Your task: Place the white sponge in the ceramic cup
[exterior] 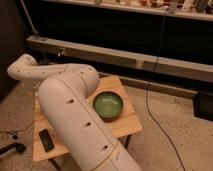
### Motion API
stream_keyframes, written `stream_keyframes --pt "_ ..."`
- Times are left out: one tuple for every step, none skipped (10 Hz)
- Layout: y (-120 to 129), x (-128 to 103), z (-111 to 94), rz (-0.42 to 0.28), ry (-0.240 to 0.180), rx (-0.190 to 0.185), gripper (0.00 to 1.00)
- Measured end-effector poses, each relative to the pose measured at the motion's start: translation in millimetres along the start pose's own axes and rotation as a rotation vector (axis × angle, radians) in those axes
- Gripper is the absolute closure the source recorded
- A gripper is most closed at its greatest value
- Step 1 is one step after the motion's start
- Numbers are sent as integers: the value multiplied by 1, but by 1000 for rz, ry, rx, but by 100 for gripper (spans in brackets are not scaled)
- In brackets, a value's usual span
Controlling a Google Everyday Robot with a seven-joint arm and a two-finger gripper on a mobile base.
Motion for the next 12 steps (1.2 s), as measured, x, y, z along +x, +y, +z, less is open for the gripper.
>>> stream_keyframes --pt "11 0 2 2 0 -11 35" --pt "30 4 3 -9 8 -34 35" --pt "50 10 5 -33 15 -55 35" --pt "62 15 7 -49 22 -63 35" --pt "68 11 11 -54 16 -62 35" --pt "71 8 14 -47 12 -59 35" --pt "72 2 18 -25 7 -45 35" --pt "70 -7 25 8 -1 -23 35" --pt "68 -13 31 29 -3 -6 35" --pt "69 -18 38 51 -4 9 35" --pt "72 -21 45 60 -5 22 35" --pt "73 -22 51 67 -1 31 35"
